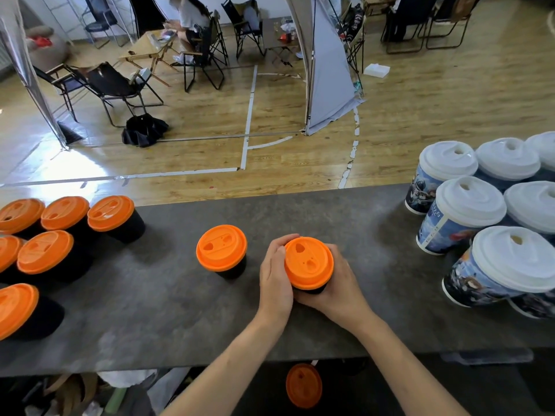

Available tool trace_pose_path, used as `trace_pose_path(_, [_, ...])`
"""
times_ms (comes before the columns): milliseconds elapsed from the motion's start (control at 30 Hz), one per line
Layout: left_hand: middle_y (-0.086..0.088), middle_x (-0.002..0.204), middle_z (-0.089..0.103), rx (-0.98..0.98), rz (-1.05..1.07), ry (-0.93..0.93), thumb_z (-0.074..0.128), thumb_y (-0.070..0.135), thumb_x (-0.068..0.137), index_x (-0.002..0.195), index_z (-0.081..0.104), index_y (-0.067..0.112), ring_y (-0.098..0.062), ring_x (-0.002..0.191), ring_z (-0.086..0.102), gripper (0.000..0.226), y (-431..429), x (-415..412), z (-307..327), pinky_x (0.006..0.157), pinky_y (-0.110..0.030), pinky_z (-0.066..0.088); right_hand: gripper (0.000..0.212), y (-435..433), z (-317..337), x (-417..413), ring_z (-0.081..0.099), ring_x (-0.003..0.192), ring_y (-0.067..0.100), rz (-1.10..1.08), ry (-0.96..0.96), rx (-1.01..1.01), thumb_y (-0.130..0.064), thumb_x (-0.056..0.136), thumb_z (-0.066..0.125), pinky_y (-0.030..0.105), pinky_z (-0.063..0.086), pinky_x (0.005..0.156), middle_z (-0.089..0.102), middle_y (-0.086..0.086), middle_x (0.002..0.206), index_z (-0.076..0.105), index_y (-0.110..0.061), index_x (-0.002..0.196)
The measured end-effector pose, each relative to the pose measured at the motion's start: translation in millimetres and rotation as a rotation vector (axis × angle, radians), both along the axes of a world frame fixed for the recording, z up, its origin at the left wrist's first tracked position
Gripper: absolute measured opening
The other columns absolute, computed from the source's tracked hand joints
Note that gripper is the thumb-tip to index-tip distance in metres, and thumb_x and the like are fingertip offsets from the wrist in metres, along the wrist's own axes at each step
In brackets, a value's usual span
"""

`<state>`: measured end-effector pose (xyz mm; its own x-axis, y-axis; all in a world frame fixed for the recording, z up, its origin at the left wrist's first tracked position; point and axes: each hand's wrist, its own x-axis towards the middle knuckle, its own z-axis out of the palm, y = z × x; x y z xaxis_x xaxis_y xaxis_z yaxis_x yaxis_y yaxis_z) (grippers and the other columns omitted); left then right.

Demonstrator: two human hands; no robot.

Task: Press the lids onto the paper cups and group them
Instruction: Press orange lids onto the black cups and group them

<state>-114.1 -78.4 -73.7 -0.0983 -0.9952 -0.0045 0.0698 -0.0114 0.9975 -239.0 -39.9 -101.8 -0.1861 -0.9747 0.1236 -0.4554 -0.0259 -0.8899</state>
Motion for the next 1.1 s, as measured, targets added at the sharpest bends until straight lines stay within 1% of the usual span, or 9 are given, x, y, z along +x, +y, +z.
trace_pose_path(200, [-0.005, 0.107, 0.077, 0.021, -0.157, -0.026, 0.037, 0.026, 0.103, 0.108, 0.075, 0.006, -0.012, 0.104, 0.071, 0.043, -22, 1, 10, 0.087, -0.015, 0.050, 0.088, -2, 0, 0, 0.056, 0.122, -0.001, 0.020, 0.006, -0.009, -0.054, 0.059, 0.091, 0.047, 0.047, 0.108, 0.059, -0.023, 0.128, 0.043, -0.052, 0.133])
trace_pose_path(267, [-0.003, 0.105, 0.077, 0.011, -0.122, -0.028, 0.036, 0.021, 0.106, 0.106, 0.073, 0.006, -0.011, 0.102, 0.070, 0.040, -20, 3, 6, 0.086, -0.015, 0.049, 0.090, -1, 0, 2, 0.056, 0.123, -0.001, 0.018, -0.008, -0.020, -0.062, 0.059, 0.092, 0.046, 0.048, 0.107, 0.058, -0.025, 0.130, 0.046, -0.045, 0.135])
trace_pose_path(367, [0.004, 0.104, 0.074, -0.001, -0.003, -0.033, 0.035, 0.032, 0.103, 0.107, 0.069, 0.016, -0.009, 0.101, 0.068, 0.038, -7, 5, 0, 0.086, -0.014, 0.049, 0.099, -1, 1, 3, 0.056, 0.123, 0.002, 0.001, -0.041, 0.003, -0.072, 0.055, 0.089, 0.046, 0.049, 0.105, 0.057, -0.024, 0.131, 0.045, -0.035, 0.135])
trace_pose_path(533, [0.009, 0.103, 0.072, -0.008, 0.034, -0.053, 0.036, 0.034, 0.105, 0.110, 0.065, 0.022, -0.008, 0.102, 0.067, 0.032, 1, 8, 1, 0.087, -0.017, 0.050, 0.085, -1, 1, 1, 0.056, 0.119, -0.001, 0.009, -0.017, 0.017, -0.066, 0.059, 0.087, 0.046, 0.049, 0.104, 0.060, -0.025, 0.124, 0.051, -0.033, 0.128])
trace_pose_path(633, [0.010, 0.102, 0.075, 0.046, 0.015, -0.058, 0.037, 0.018, 0.110, 0.110, 0.071, 0.017, -0.003, 0.099, 0.069, 0.033, -15, 8, 7, 0.083, -0.013, 0.050, 0.078, -1, -1, 1, 0.052, 0.116, -0.011, 0.011, 0.027, -0.003, -0.061, 0.062, 0.086, 0.040, 0.045, 0.106, 0.058, -0.027, 0.121, 0.053, -0.036, 0.128])
trace_pose_path(800, [0.002, 0.102, 0.077, 0.048, 0.006, -0.067, 0.034, 0.012, 0.110, 0.103, 0.074, 0.013, -0.010, 0.100, 0.070, 0.041, -18, 5, 6, 0.084, -0.015, 0.051, 0.080, -2, -1, 3, 0.050, 0.119, -0.010, 0.028, 0.084, -0.020, -0.069, 0.067, 0.082, 0.021, 0.034, 0.105, 0.057, -0.028, 0.124, 0.048, -0.044, 0.134])
trace_pose_path(867, [0.003, 0.105, 0.076, 0.065, 0.024, -0.057, 0.034, 0.015, 0.111, 0.105, 0.073, 0.016, -0.009, 0.102, 0.069, 0.040, -14, 4, 4, 0.085, -0.016, 0.050, 0.080, -2, -1, 3, 0.051, 0.120, -0.008, 0.040, 0.087, -0.022, -0.073, 0.068, 0.080, 0.025, 0.036, 0.107, 0.059, -0.026, 0.127, 0.050, -0.041, 0.136])
trace_pose_path(1000, [0.006, 0.116, 0.073, 0.051, -0.049, -0.052, 0.035, 0.021, 0.112, 0.120, 0.068, 0.023, -0.006, 0.110, 0.067, 0.034, -8, 5, 19, 0.089, -0.017, 0.050, 0.079, 0, 12, -3, 0.058, 0.126, 0.000, 0.130, -0.097, 0.012, -0.057, 0.071, 0.090, 0.038, 0.046, 0.112, 0.066, -0.020, 0.132, 0.056, -0.035, 0.139])
trace_pose_path(1100, [0.007, 0.137, 0.063, -0.204, -0.234, -0.086, 0.038, 0.033, 0.109, 0.138, 0.057, 0.024, -0.017, 0.131, 0.057, 0.036, -7, 21, 48, 0.106, -0.027, 0.047, 0.067, 10, 43, -5, 0.064, 0.122, 0.004, 0.195, -0.287, 0.046, -0.063, 0.072, 0.086, 0.028, 0.054, 0.101, 0.070, -0.019, 0.128, 0.061, -0.046, 0.131])
